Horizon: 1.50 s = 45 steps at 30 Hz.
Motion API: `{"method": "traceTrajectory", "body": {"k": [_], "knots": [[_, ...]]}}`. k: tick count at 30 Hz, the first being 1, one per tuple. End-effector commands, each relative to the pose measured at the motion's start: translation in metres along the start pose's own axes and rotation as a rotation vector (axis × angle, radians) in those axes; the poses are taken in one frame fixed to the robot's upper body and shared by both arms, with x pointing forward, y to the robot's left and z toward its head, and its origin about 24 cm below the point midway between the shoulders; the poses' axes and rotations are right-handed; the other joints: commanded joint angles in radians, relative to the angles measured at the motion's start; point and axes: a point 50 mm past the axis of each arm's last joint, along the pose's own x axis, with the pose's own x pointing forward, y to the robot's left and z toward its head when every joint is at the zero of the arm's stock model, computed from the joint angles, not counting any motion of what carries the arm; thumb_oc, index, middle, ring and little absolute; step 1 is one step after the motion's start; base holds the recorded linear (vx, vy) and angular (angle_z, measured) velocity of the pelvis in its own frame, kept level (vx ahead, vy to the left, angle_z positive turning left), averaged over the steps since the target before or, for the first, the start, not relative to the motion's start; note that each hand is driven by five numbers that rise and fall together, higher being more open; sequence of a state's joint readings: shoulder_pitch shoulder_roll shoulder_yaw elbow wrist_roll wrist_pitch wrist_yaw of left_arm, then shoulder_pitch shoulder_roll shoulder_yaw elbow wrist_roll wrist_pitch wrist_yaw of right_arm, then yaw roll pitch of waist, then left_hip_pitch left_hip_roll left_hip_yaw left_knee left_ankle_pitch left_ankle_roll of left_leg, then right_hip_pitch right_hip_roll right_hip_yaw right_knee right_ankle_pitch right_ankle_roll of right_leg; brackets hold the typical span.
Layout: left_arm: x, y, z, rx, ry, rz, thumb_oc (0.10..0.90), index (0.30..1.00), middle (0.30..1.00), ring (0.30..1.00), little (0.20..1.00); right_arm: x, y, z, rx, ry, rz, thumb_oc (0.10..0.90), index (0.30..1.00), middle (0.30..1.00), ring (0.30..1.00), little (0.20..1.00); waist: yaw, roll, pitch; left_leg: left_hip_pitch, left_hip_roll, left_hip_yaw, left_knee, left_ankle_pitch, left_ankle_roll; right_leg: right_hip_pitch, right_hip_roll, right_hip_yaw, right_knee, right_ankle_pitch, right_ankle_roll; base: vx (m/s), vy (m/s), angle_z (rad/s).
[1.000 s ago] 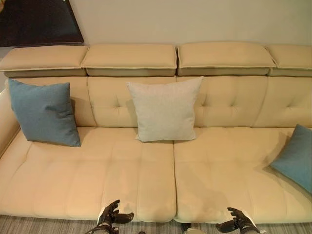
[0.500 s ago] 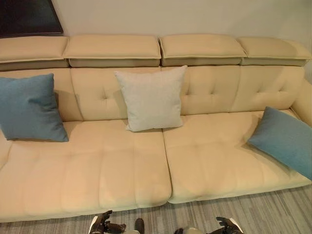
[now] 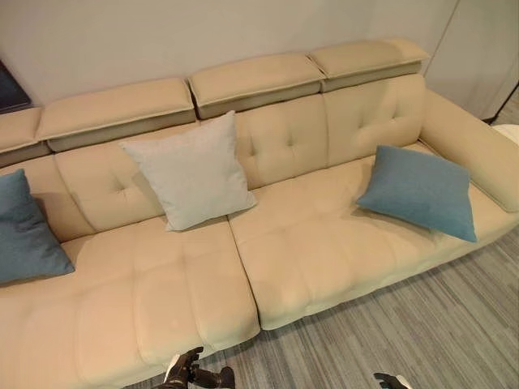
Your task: Pick up all the scattered cushions and arrange them neatly on the sofa.
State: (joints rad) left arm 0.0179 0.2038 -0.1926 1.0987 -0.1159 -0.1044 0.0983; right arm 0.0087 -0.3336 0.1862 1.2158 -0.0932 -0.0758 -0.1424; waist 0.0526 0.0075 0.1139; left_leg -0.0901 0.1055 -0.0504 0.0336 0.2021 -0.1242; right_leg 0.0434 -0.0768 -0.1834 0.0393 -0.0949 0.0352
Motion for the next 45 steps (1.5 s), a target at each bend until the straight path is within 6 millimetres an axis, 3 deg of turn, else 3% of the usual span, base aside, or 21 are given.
{"method": "traceTrajectory", "body": {"k": [1,8,11,12,14,15,18,21,24,31,33,37,38,39,40,43,44,45], "knots": [[0.005,-0.011,0.026,0.018,-0.091,-0.005,0.800,0.900,0.900,0.900,0.900,0.007,-0.006,0.048,0.034,-0.136,-0.079,0.800,0.900,0.900,0.900,0.900,0.040,-0.052,0.060,-0.023,-0.145,-0.184,0.070,-0.272,0.063,-0.003,-0.019,0.018,-0.066,0.037,0.073,-0.01,0.047,-0.43],[0.004,-0.021,0.018,0.060,-0.063,-0.027,0.800,0.900,0.900,0.900,0.900,0.005,0.007,0.044,0.016,-0.120,-0.058,0.800,0.900,0.900,0.900,0.900,-0.001,-0.043,0.050,0.031,-0.139,-0.144,0.000,-0.280,0.089,-0.035,-0.031,0.077,-0.059,0.059,0.089,0.00,0.121,-0.29],[0.002,-0.018,0.011,0.044,-0.045,-0.009,0.800,0.900,0.900,0.900,0.900,0.004,0.015,0.047,-0.004,-0.132,-0.037,0.800,0.900,0.900,0.900,0.900,-0.011,-0.047,0.050,0.053,-0.136,-0.087,-0.012,-0.291,0.107,-0.055,-0.039,0.121,-0.057,0.079,0.098,-0.04,0.167,-0.91],[0.002,-0.011,0.010,0.018,-0.042,0.023,0.800,0.900,0.900,0.900,0.900,0.003,0.021,0.049,-0.009,-0.133,-0.025,0.800,0.900,0.900,0.900,0.900,-0.023,-0.049,0.054,0.063,-0.135,-0.035,-0.006,-0.306,0.130,-0.093,-0.047,0.150,-0.016,0.092,0.110,-0.07,0.176,-1.32],[0.003,-0.009,0.011,0.009,-0.047,0.034,0.800,0.900,0.900,0.900,0.900,0.003,0.022,0.052,-0.006,-0.139,-0.021,0.800,0.900,0.900,0.900,0.900,-0.025,-0.048,0.061,0.061,-0.135,-0.020,0.001,-0.308,0.136,-0.119,-0.046,0.152,0.019,0.093,0.115,-0.09,0.110,-1.48],[0.003,-0.006,0.014,-0.003,-0.054,0.048,0.800,0.900,0.900,0.900,0.900,0.003,0.022,0.055,-0.005,-0.145,-0.027,0.800,0.900,0.900,0.900,0.900,-0.021,-0.044,0.071,0.056,-0.129,-0.001,0.008,-0.310,0.141,-0.143,-0.052,0.126,0.054,0.091,0.123,-0.14,0.070,-1.35],[0.006,0.000,0.024,-0.017,-0.078,0.071,0.800,0.900,0.900,0.900,0.900,0.004,0.023,0.062,0.003,-0.159,-0.036,0.800,0.900,0.900,0.900,0.900,0.004,-0.025,0.072,0.046,-0.107,0.055,0.003,-0.304,0.145,-0.140,-0.106,-0.085,0.125,0.052,0.100,-0.11,0.034,-0.91],[0.007,0.007,0.029,-0.038,-0.094,0.090,0.800,0.900,0.900,0.900,0.900,0.004,0.021,0.058,0.005,-0.141,-0.052,0.800,0.900,0.900,0.900,0.900,0.033,-0.022,0.054,0.059,-0.093,0.132,-0.015,-0.299,0.144,-0.089,-0.130,-0.229,0.154,0.022,0.093,-0.04,-0.026,-0.87],[0.007,0.006,0.031,-0.032,-0.102,0.087,0.800,0.900,0.900,0.900,0.900,0.005,0.020,0.054,0.004,-0.122,-0.060,0.800,0.900,0.900,0.900,0.900,0.042,-0.029,0.043,0.066,-0.093,0.152,-0.016,-0.301,0.138,-0.075,-0.123,-0.258,0.113,0.021,0.091,0.03,-0.099,-0.60],[0.007,-0.009,0.036,-0.013,-0.113,0.044,0.800,0.900,0.900,0.900,0.900,0.005,0.012,0.042,0.063,-0.081,-0.093,0.800,0.900,0.900,0.900,0.900,0.036,-0.024,0.045,0.072,-0.056,0.150,0.057,-0.319,0.100,-0.032,-0.058,-0.223,0.006,0.013,0.068,0.09,-0.180,-0.17],[0.007,-0.021,0.047,0.020,-0.150,0.003,0.800,0.900,0.900,0.900,0.900,0.004,0.006,0.032,0.110,-0.053,-0.123,0.800,0.900,0.900,0.900,0.900,0.039,-0.032,0.083,-0.021,-0.017,0.130,0.289,-0.286,0.070,0.011,-0.025,-0.206,-0.026,-0.007,0.021,0.07,-0.269,-0.09],[0.008,-0.023,0.054,0.032,-0.172,-0.008,0.800,0.900,0.900,0.900,0.900,0.004,0.000,0.027,0.117,-0.039,-0.142,0.800,0.900,0.900,0.900,0.900,0.047,-0.032,0.105,-0.085,-0.031,0.073,0.385,-0.258,0.067,0.028,-0.013,-0.189,-0.030,-0.020,0.004,0.06,-0.099,-0.11],[0.008,-0.025,0.056,0.038,-0.178,-0.013,0.800,0.900,0.900,0.900,0.900,0.004,-0.002,0.025,0.114,-0.032,-0.148,0.800,0.900,0.900,0.900,0.900,0.054,-0.034,0.109,-0.112,-0.054,0.052,0.384,-0.272,0.071,0.030,-0.010,-0.178,-0.034,-0.026,0.005,0.15,-0.067,-0.20],[0.007,-0.028,0.059,0.041,-0.186,-0.021,0.800,0.900,0.900,0.900,0.900,0.004,-0.003,0.022,0.116,-0.019,-0.157,0.800,0.900,0.900,0.900,0.900,0.066,-0.037,0.110,-0.137,-0.107,0.018,0.321,-0.305,0.077,0.041,-0.003,-0.162,-0.048,-0.035,0.014,0.13,-0.038,-0.22],[0.007,-0.027,0.059,0.042,-0.186,-0.021,0.800,0.900,0.900,0.900,0.900,0.004,-0.003,0.022,0.116,-0.019,-0.157,0.800,0.900,0.900,0.900,0.900,0.064,-0.039,0.107,-0.139,-0.109,0.017,0.317,-0.300,0.078,0.037,-0.005,-0.164,-0.048,-0.034,0.014,0.18,-0.034,-0.23],[0.007,-0.031,0.058,0.057,-0.177,-0.032,0.800,0.900,0.900,0.900,0.900,0.003,-0.003,0.017,0.115,-0.003,-0.165,0.800,0.900,0.900,0.900,0.900,0.082,-0.027,0.094,-0.162,-0.156,-0.011,0.144,-0.229,0.077,0.063,0.031,-0.145,-0.074,-0.046,0.026,0.18,0.000,-0.08],[0.007,-0.031,0.058,0.057,-0.177,-0.032,0.800,0.900,0.900,0.900,0.900,0.003,-0.003,0.016,0.115,-0.003,-0.165,0.800,0.900,0.900,0.900,0.900,0.083,-0.028,0.095,-0.156,-0.157,-0.010,0.137,-0.226,0.077,0.064,0.029,-0.144,-0.074,-0.046,0.026,0.20,-0.003,-0.20],[0.008,-0.030,0.059,0.054,-0.178,-0.029,0.800,0.900,0.900,0.900,0.900,0.003,-0.003,0.017,0.102,-0.005,-0.163,0.800,0.900,0.900,0.900,0.900,0.099,-0.027,0.093,-0.185,-0.183,-0.053,0.103,-0.194,0.074,0.073,0.046,-0.111,-0.065,-0.058,0.029,0.18,0.002,-0.34]]}}
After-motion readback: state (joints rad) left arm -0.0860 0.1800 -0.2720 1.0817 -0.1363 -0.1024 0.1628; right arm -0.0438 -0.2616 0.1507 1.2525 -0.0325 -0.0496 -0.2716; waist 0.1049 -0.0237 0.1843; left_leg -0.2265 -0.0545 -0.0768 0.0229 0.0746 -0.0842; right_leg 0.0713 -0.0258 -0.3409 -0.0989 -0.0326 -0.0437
